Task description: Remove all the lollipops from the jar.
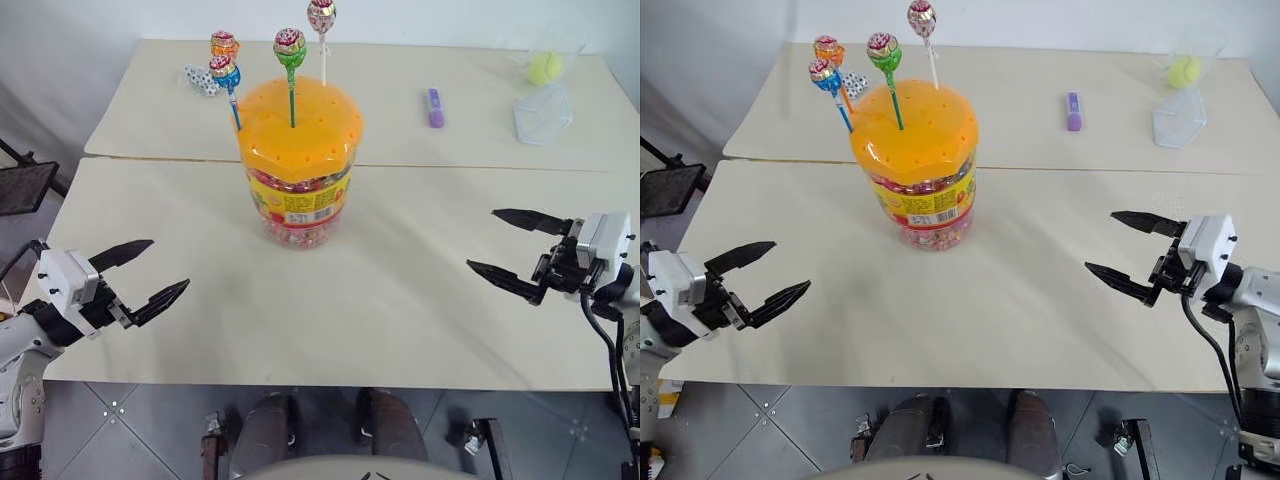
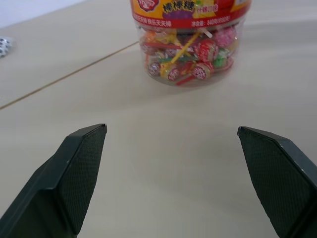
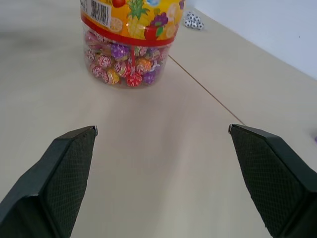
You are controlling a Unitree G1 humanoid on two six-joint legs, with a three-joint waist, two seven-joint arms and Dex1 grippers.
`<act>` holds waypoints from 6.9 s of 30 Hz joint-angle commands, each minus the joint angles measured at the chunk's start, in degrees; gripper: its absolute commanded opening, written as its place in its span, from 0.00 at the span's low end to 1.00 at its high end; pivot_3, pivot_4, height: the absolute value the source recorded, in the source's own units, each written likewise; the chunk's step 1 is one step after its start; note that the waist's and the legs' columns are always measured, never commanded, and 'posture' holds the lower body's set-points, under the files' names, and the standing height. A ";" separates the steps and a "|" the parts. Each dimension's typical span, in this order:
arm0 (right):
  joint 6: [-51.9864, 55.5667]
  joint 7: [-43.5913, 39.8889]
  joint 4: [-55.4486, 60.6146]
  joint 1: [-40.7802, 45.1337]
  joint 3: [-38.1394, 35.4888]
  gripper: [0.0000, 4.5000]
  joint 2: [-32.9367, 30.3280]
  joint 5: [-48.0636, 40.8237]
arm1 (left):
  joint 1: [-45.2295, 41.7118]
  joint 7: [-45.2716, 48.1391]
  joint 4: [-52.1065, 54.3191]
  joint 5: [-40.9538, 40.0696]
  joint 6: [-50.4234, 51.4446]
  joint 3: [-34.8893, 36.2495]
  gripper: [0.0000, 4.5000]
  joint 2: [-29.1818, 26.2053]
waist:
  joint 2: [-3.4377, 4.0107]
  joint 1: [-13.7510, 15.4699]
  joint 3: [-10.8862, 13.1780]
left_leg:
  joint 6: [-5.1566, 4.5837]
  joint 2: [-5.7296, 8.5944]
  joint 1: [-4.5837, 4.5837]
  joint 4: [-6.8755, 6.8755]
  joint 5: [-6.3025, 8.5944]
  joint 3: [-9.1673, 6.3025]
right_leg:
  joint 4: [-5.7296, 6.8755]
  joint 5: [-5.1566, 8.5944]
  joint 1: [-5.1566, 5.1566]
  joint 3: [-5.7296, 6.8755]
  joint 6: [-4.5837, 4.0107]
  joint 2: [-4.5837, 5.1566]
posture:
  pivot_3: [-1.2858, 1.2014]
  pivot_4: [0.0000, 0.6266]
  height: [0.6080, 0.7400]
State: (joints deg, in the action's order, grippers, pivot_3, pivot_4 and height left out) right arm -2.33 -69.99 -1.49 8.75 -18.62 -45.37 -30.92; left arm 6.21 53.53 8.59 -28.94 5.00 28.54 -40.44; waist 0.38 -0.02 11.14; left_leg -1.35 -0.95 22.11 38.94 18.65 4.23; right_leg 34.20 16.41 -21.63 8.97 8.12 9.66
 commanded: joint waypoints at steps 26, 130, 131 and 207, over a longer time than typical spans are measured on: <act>14.50 26.22 33.39 4.30 -3.84 0.99 10.86 -23.08 | -57.48 -0.04 -27.80 -11.30 21.23 -15.87 1.00 4.09 | -0.12 1.33 0.01 | 0.05 0.06 0.05 0.14 0.00 0.36 | 0.27 -0.03 -0.04 0.02 0.02 -0.10 | 0.52 0.24 1.00; 8.28 -14.15 9.15 16.64 19.03 1.00 6.08 -5.60 | 6.97 -10.80 6.08 -7.38 41.82 12.26 0.00 -11.44 | -0.97 -1.33 0.40 | -0.04 -0.49 0.02 0.07 0.23 1.19 | 0.79 -0.05 -1.08 -1.33 -0.01 -0.24 | 0.52 0.24 1.00; 7.62 -13.95 7.87 16.91 19.33 1.00 6.30 -4.32 | 8.62 -11.27 7.01 -7.91 42.05 12.72 0.00 -10.14 | -0.98 -1.01 0.41 | -0.03 -0.49 0.03 0.08 0.24 1.21 | 0.80 -0.04 -1.10 -1.33 -0.02 -0.25 | 0.52 0.24 1.00; 9.56 -10.20 6.30 23.01 18.65 1.00 9.89 -4.13 | 9.94 -14.59 6.11 -9.90 44.18 13.10 0.27 -4.10 | -1.17 0.73 0.43 | 0.07 -0.61 0.06 0.29 0.36 1.25 | 0.87 -0.06 -1.17 -1.44 -0.09 -0.29 | 0.52 0.24 1.00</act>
State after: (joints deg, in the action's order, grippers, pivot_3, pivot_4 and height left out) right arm 6.61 -81.18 3.82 30.98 2.00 -35.40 -33.37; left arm 16.23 38.84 14.87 -38.86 49.61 41.40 -44.74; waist -0.78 0.70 11.58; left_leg -1.26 -1.60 22.17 39.22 19.02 5.49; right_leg 35.08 16.35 -22.82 7.54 8.03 9.33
